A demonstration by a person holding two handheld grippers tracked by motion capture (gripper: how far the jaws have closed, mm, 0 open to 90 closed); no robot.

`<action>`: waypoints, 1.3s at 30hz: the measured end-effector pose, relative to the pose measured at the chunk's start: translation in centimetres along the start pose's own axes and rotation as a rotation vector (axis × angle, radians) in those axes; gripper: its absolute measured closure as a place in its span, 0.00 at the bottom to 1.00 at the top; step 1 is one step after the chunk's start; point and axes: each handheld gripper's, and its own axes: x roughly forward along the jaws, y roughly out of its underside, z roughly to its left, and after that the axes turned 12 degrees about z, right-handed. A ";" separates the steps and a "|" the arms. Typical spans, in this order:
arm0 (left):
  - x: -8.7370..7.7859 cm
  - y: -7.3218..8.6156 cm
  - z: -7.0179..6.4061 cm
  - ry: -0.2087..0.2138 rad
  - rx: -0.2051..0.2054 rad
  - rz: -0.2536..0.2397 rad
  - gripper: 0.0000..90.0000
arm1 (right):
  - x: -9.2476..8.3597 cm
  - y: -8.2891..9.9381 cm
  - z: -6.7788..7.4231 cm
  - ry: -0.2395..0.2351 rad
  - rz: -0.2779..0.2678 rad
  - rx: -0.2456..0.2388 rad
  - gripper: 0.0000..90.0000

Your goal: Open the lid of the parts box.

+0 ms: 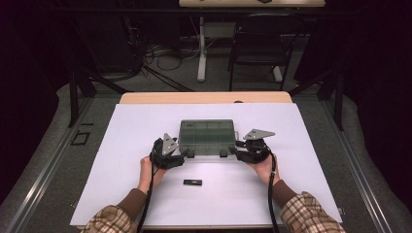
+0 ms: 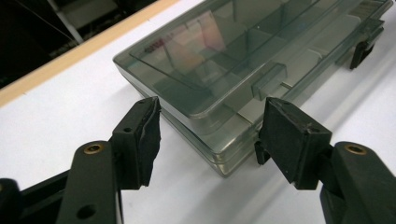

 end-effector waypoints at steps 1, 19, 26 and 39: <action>0.0 0.0 -0.1 -0.005 0.003 -0.002 0.43 | 0.0 0.0 0.0 -0.001 -0.001 0.002 0.65; 0.0 -0.1 -0.6 -0.081 0.032 -0.032 0.52 | -0.1 -0.1 -0.2 -0.021 -0.009 -0.007 0.63; -0.1 -0.1 -0.5 -0.092 0.029 -0.057 0.55 | -0.1 -0.2 0.0 0.022 -0.004 -0.057 0.52; -0.1 -0.1 -0.4 -0.088 0.029 -0.073 0.57 | -0.2 -0.4 0.3 0.107 -0.044 -0.124 0.54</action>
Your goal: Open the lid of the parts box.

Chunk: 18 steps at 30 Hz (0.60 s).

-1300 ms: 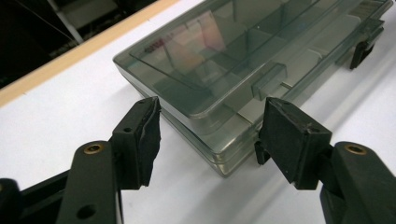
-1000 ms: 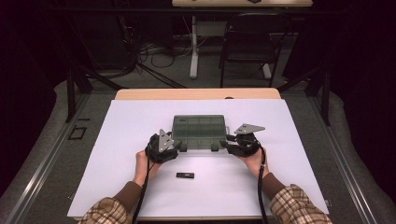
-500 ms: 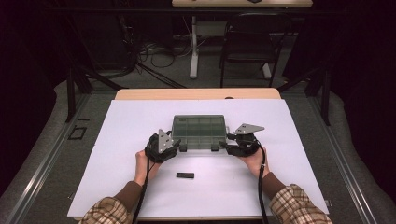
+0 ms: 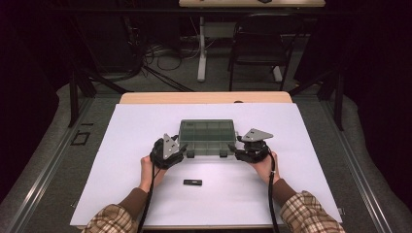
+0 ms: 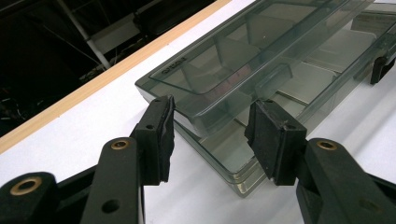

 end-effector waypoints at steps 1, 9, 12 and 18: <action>0.0 0.0 0.0 -0.001 0.002 0.000 0.57 | 0.0 0.0 0.1 0.005 -0.004 0.006 0.55; -0.1 -0.1 0.2 -0.010 0.015 -0.014 0.59 | -0.3 -0.1 0.1 0.036 -0.034 0.000 0.59; -0.2 -0.1 0.3 -0.016 0.018 -0.021 0.60 | -0.6 -0.3 0.1 0.050 -0.052 -0.011 0.60; -0.3 -0.1 0.6 -0.002 0.006 -0.023 0.62 | -0.6 -0.4 0.3 0.053 -0.066 -0.016 0.61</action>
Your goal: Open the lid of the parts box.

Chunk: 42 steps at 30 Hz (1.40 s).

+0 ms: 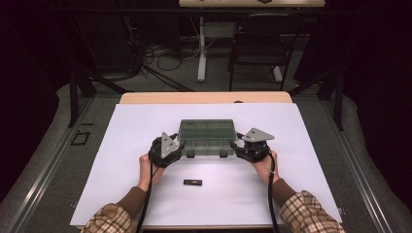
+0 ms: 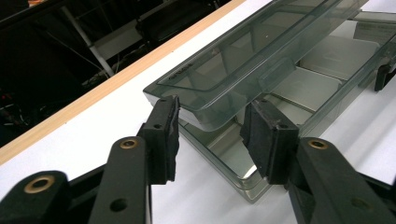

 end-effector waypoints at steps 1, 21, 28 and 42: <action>0.0 0.0 0.0 0.002 0.001 0.000 0.63 | 0.0 0.0 0.0 0.000 -0.006 0.001 0.61; -0.3 -0.6 0.7 -0.006 -0.025 -0.023 0.70 | -0.1 -0.6 -0.5 0.006 -0.044 0.043 0.65; -0.4 -1.0 1.1 0.007 -0.035 -0.026 0.71 | -0.1 -0.9 -0.6 0.012 -0.052 0.052 0.67; -0.4 -1.2 1.6 0.010 -0.045 -0.034 0.74 | 0.0 -1.3 -1.1 0.009 -0.055 0.064 0.68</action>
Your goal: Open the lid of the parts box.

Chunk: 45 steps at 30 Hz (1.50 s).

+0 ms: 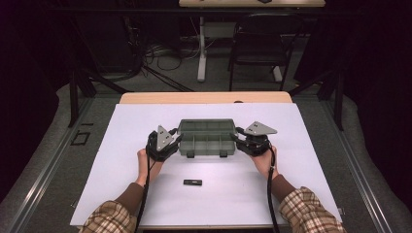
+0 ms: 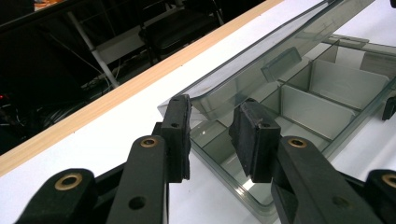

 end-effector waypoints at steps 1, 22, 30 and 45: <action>0.0 0.0 0.0 -0.001 -0.001 -0.003 0.75 | 0.0 0.0 0.0 0.000 0.002 -0.003 0.68; 0.0 0.0 0.3 0.012 -0.018 -0.029 0.75 | 0.0 -0.2 -0.1 -0.002 0.000 0.002 0.69; 0.0 0.0 0.2 0.007 -0.023 -0.031 0.74 | -0.1 -0.2 -0.1 0.001 -0.004 -0.008 0.68; 0.3 -0.3 0.4 0.003 -0.040 -0.038 0.75 | -0.1 -0.6 -0.1 0.011 0.000 -0.006 0.69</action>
